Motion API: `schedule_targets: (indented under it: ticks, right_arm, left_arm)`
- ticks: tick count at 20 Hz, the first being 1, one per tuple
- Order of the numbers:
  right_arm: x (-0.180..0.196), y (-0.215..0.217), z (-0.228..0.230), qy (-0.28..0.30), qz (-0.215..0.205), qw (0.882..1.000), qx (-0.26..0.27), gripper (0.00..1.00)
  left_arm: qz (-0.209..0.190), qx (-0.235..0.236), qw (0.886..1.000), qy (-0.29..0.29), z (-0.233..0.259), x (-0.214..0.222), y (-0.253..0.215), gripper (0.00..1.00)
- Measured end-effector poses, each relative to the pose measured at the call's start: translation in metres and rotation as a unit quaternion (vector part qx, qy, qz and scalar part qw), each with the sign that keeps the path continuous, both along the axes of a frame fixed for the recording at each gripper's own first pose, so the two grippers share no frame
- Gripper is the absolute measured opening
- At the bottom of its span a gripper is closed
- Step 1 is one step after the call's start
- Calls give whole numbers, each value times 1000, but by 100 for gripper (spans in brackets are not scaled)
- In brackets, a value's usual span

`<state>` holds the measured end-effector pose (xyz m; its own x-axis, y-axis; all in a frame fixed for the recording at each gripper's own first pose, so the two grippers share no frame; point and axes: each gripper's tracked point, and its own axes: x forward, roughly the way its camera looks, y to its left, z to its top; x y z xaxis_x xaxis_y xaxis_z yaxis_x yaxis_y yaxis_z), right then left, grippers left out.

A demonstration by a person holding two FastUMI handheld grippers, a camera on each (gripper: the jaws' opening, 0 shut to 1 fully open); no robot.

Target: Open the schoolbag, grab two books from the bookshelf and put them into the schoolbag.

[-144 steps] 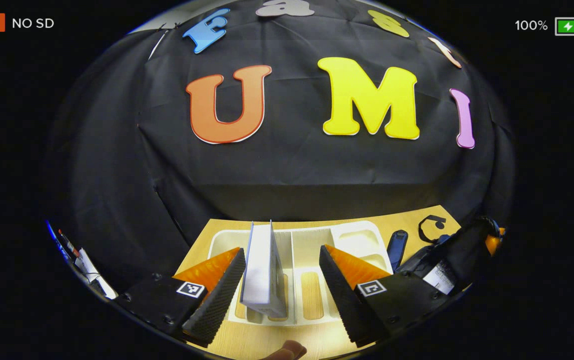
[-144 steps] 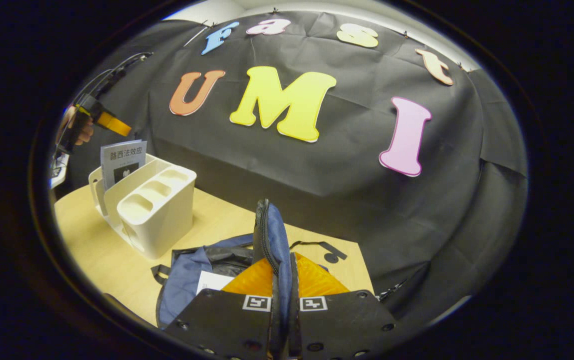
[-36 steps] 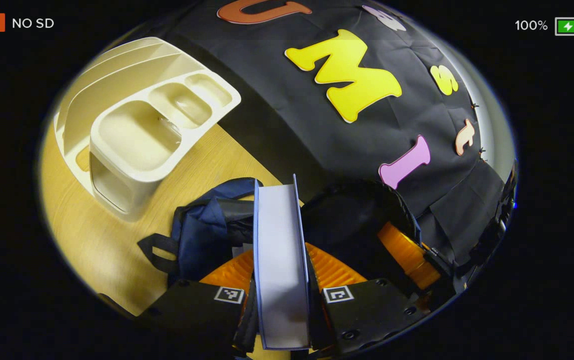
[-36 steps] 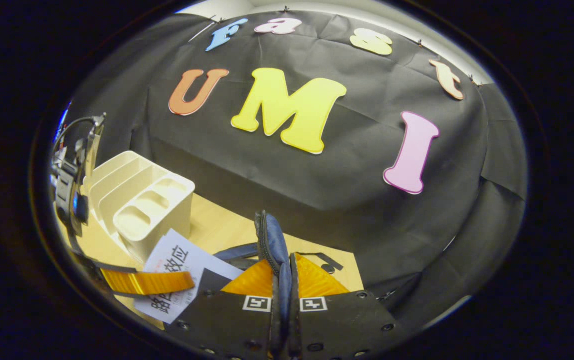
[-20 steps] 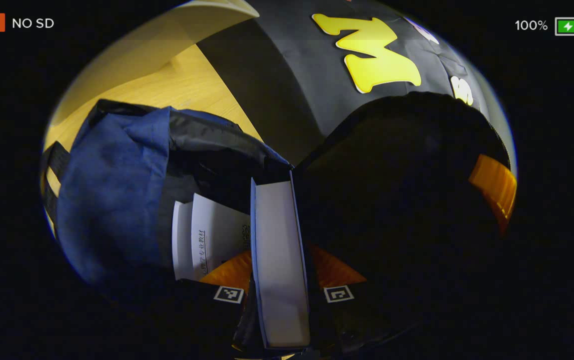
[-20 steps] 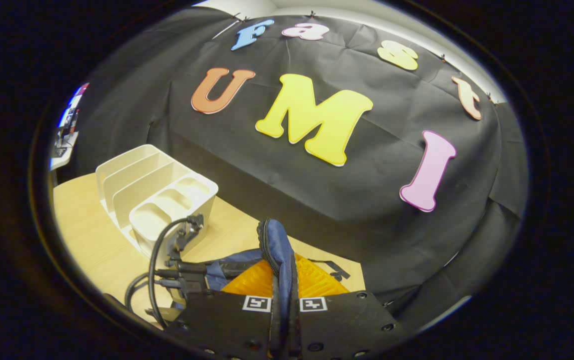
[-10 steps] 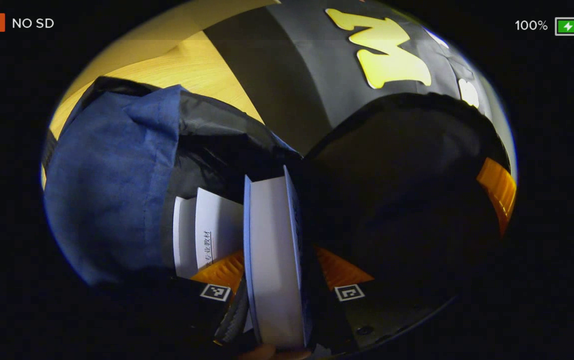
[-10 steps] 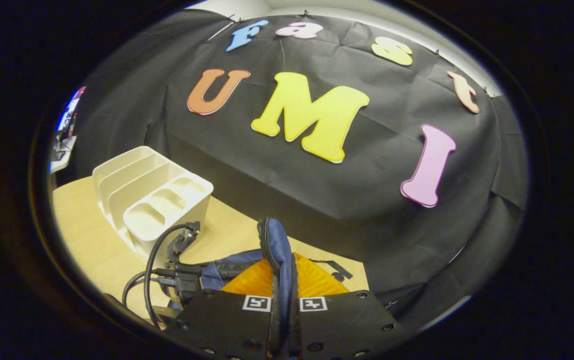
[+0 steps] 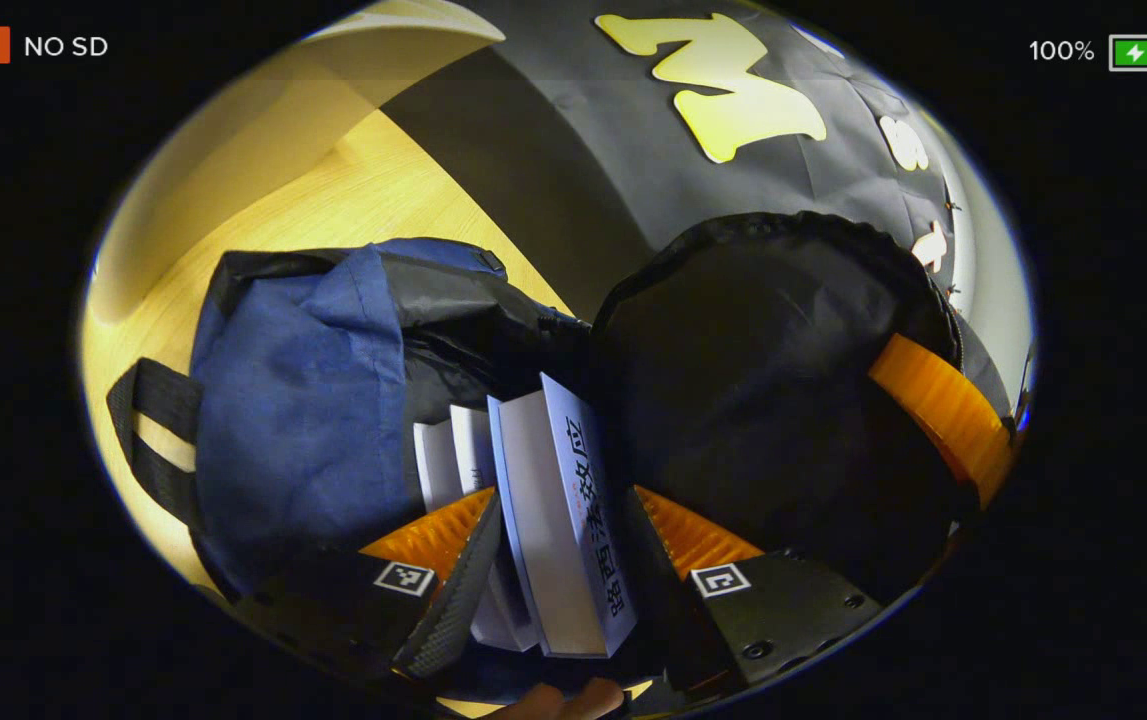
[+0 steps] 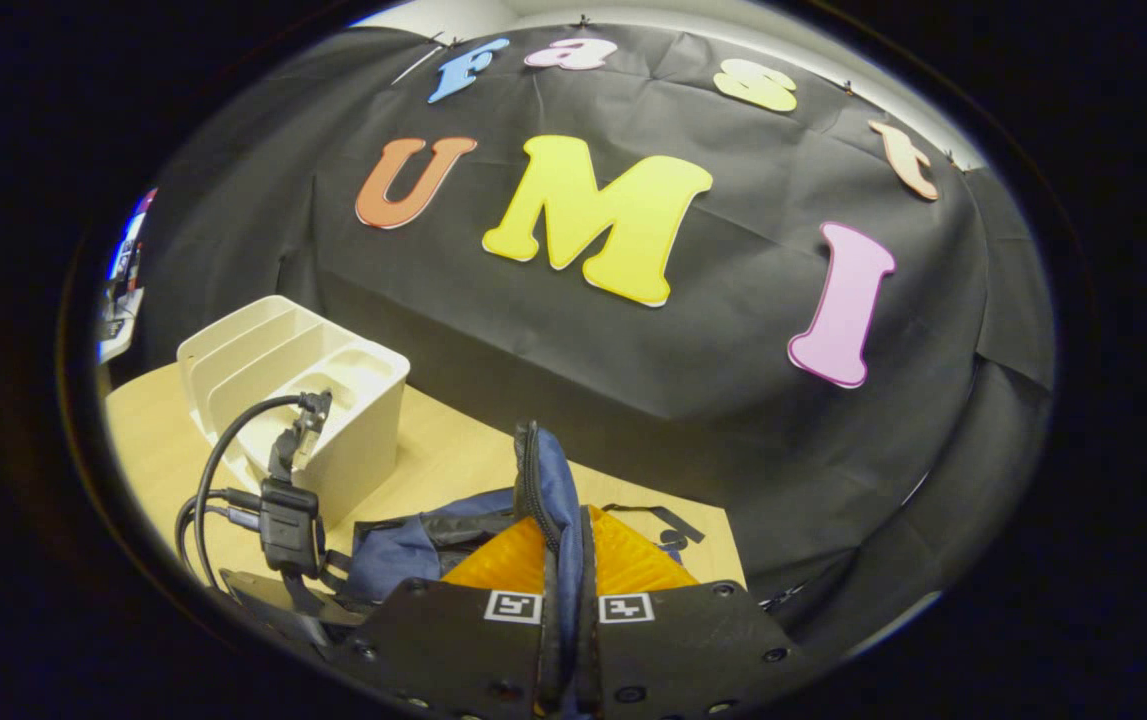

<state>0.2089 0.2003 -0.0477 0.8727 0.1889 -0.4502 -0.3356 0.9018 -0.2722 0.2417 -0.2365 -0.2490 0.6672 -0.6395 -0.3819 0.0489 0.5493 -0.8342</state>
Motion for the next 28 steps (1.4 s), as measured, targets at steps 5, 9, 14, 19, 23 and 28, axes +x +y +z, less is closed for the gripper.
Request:
schedule_targets:
  ticks: [5,9,14,19,23,28]
  right_arm:
    - [-4,-6,-11,-5,-8,1000,-4,6]
    - [-9,-9,-20,-4,-17,1000,-1,7]
    - [-23,-24,-35,-1,-55,998,30,6]
    - [-40,-35,-49,20,-89,993,69,8]
    - [-56,-42,-60,31,-104,992,60,12]
    - [-77,-50,-73,40,-120,991,37,20]
  left_arm:
    - [26,44,999,-19,-8,-2,29,84]
    - [21,77,996,-47,-17,-14,43,84]
    - [8,150,982,-117,-17,-37,64,84]
    - [30,185,967,-174,6,-49,102,84]
    - [66,212,952,-210,28,-63,144,84]
    - [123,221,936,-246,66,-84,198,84]
